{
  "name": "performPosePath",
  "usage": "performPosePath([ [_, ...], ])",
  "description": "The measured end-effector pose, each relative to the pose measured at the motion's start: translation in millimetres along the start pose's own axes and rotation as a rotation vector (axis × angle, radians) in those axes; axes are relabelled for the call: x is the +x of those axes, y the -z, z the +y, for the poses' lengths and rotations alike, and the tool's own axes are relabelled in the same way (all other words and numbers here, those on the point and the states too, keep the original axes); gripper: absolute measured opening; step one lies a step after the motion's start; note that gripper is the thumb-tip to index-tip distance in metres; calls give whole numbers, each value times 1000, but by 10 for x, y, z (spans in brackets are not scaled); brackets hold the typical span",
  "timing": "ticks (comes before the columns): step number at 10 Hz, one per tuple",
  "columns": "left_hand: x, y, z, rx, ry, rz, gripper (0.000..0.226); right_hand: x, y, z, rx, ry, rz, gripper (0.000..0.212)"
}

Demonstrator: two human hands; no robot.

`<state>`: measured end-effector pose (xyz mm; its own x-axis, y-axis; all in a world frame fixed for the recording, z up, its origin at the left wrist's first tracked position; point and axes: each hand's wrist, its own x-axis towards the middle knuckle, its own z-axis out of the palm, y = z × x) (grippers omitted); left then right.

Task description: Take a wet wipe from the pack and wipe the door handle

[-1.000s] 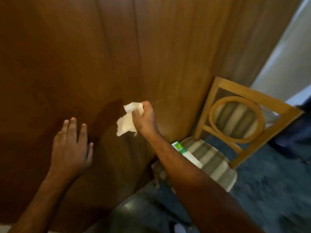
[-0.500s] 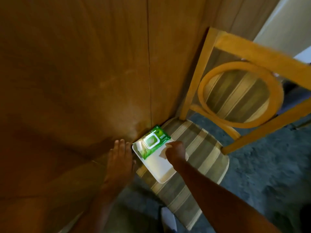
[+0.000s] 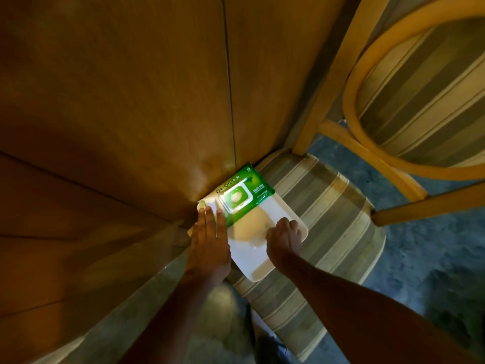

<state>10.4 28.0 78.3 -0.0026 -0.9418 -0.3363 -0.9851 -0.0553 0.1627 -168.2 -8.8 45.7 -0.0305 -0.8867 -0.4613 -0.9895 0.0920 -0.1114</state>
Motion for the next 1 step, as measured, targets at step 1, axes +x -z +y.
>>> performPosePath([
  [1, -166, 194, 50, -20, -2, 61, 109, -27, 294, 28, -92, 83, -63, 25],
])
